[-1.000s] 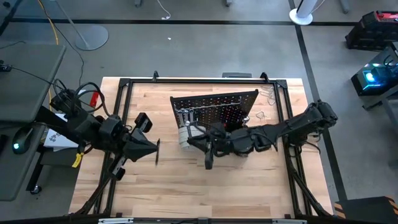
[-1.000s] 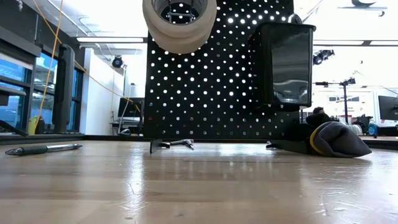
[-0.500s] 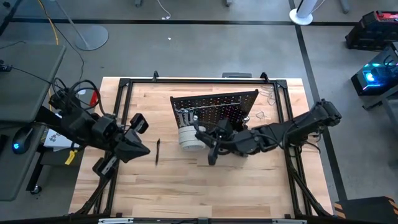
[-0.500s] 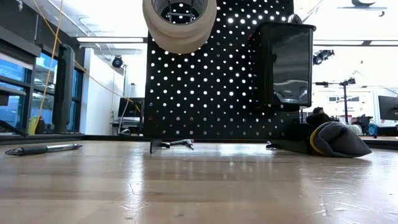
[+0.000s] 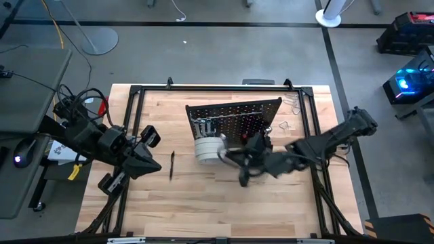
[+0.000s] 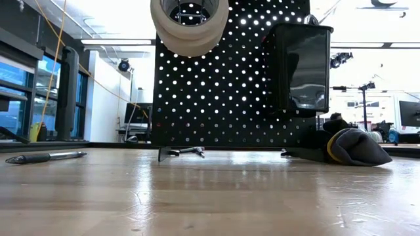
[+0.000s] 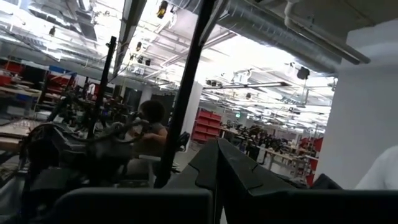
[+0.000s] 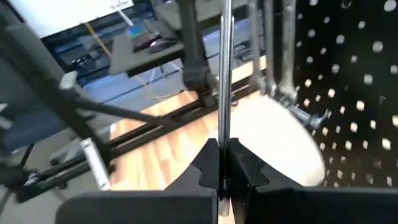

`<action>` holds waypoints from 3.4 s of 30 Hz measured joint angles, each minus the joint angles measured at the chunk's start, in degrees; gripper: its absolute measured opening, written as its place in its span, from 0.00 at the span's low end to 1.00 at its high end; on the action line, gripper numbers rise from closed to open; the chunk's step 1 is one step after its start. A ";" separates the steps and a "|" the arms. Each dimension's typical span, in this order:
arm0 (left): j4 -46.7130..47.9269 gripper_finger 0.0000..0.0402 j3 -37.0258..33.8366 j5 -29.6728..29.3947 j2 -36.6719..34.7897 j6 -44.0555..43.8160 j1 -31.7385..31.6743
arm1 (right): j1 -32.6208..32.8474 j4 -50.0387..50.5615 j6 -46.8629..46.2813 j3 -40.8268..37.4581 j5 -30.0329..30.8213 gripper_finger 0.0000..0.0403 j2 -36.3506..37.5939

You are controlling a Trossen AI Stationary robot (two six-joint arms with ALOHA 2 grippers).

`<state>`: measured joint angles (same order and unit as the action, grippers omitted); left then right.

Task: Hang tools onto peg board
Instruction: Hang the 12 mm tool onto the pegboard aligned with the others

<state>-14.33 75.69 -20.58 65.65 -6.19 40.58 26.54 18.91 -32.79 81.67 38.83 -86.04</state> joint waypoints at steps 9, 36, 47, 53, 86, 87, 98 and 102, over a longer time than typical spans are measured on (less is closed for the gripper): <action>-0.02 0.00 0.01 -0.02 -0.02 1.37 0.06 | 1.04 -51.57 3.05 -22.33 -8.16 0.00 2.34; 0.01 0.00 0.05 -1.01 -0.08 0.89 -1.23 | -11.98 -38.84 1.74 -14.99 -25.82 0.00 -1.14; 0.00 0.00 0.05 -1.07 -0.08 0.87 -1.23 | -12.82 -38.10 1.75 -14.99 -24.27 0.00 -1.14; 0.02 0.00 0.03 -1.07 -0.07 0.85 -1.23 | -12.78 -34.73 1.68 -14.99 -23.59 0.00 0.64; 0.99 0.00 0.03 -2.69 -0.09 0.89 -1.23 | -13.42 -31.91 0.25 -15.01 -24.51 0.00 0.14; 1.03 0.00 0.03 -2.71 -0.09 0.88 -1.23 | -13.43 -32.06 0.51 -15.02 -24.51 0.00 0.11; 1.19 0.00 0.03 -2.84 -0.09 0.86 -1.23 | -13.43 -31.49 0.73 -15.02 -22.41 0.00 0.15; 1.20 0.00 0.03 -2.84 -0.09 0.45 -1.23 | -13.43 -29.85 0.24 -15.01 -22.08 0.03 0.19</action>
<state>-13.13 75.72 -23.42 65.56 -5.74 39.35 13.10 -10.94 -32.56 66.66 16.75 -85.84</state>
